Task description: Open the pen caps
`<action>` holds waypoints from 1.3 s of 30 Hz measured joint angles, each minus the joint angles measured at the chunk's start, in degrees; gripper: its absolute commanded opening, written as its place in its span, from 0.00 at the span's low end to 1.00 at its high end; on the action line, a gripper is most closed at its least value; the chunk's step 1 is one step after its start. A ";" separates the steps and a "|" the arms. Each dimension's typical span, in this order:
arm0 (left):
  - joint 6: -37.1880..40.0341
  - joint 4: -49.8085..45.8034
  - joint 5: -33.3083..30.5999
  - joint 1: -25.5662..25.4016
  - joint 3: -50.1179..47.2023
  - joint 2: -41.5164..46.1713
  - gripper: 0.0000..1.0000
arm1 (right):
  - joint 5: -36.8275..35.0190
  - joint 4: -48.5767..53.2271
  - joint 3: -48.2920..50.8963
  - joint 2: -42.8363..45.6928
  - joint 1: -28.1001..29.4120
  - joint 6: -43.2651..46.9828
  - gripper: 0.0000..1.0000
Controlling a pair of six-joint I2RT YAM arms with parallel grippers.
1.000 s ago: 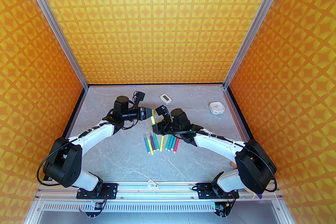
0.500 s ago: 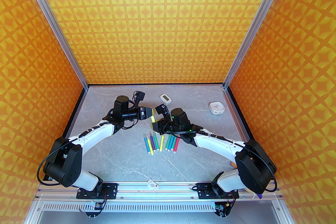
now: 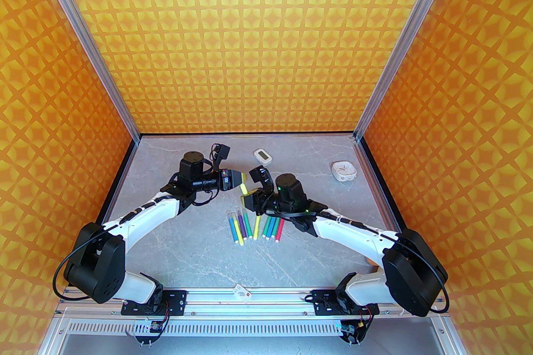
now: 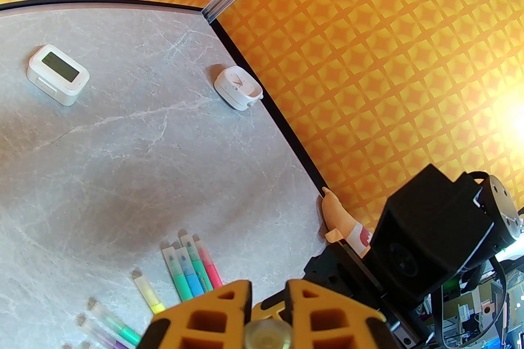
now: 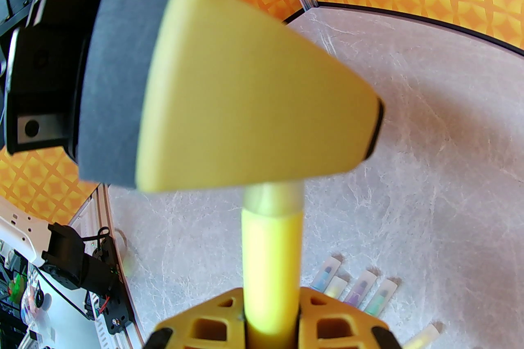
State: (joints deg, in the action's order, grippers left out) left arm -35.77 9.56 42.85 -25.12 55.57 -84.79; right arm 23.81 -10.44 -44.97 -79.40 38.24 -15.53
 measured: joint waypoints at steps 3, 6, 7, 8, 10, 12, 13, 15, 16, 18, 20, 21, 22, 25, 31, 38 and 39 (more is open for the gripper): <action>-0.33 -0.63 -0.02 0.00 0.07 0.00 0.00 | 0.02 0.33 0.24 0.28 0.00 0.85 0.00; -0.94 -1.36 0.00 0.00 0.46 0.00 0.00 | 0.02 0.48 0.61 0.92 -0.07 1.27 0.00; -1.27 -1.64 -0.02 0.00 0.59 0.00 0.00 | 0.02 0.44 0.74 1.07 -0.13 1.33 0.00; -1.64 -1.86 0.00 0.00 0.74 0.00 0.00 | -0.02 0.31 0.94 1.33 -0.11 1.44 0.00; -2.29 -2.34 0.00 0.00 1.01 0.00 0.00 | -0.07 -0.04 1.33 1.66 -0.13 1.49 0.00; -3.28 -2.49 -0.02 0.04 1.07 -0.02 0.00 | -0.07 -0.63 1.77 1.81 -0.15 1.49 0.00; -3.72 -2.12 -0.79 0.13 1.07 -0.02 0.00 | 0.02 -0.22 1.92 1.88 -0.15 1.51 0.00; -4.72 -0.28 -3.76 2.62 2.05 -0.17 0.00 | 0.72 2.08 3.89 2.27 -0.11 1.92 0.00; -5.22 0.76 -4.96 3.96 2.56 -0.31 0.00 | 0.92 3.34 5.03 2.25 -0.09 2.14 0.00; -6.05 2.21 -6.97 6.14 3.19 -0.44 0.00 | 1.31 5.27 6.45 2.25 -0.11 2.34 0.00; -6.47 2.99 -8.11 6.73 3.28 -0.44 0.00 | 1.31 6.49 7.06 2.25 -0.11 2.38 0.00; -6.62 3.06 -8.48 6.75 3.28 -0.44 0.00 | 1.29 6.80 7.13 2.27 -0.11 2.38 0.00; -6.60 2.95 -8.70 6.75 3.28 -0.44 0.00 | 1.16 6.82 7.13 2.38 -0.11 2.38 0.00; -4.66 -0.81 -10.03 6.88 4.50 -0.44 0.00 | -1.46 7.76 7.10 3.74 -0.11 2.49 0.00; 6.14 -18.12 -19.30 7.69 11.21 -0.33 0.00 | -12.39 16.17 4.00 5.09 -1.11 3.96 0.00; 17.99 -36.41 -33.75 7.87 15.69 -0.70 0.00 | -23.89 24.79 -4.46 1.77 -6.86 7.45 0.00; 19.08 -38.05 -35.56 7.96 15.80 -1.03 0.00 | -25.31 25.79 -5.53 0.83 -8.13 8.11 0.00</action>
State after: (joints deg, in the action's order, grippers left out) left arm -16.69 -28.49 7.29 -17.17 71.37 -85.82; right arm -1.50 15.35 -50.50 -78.56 30.11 -7.42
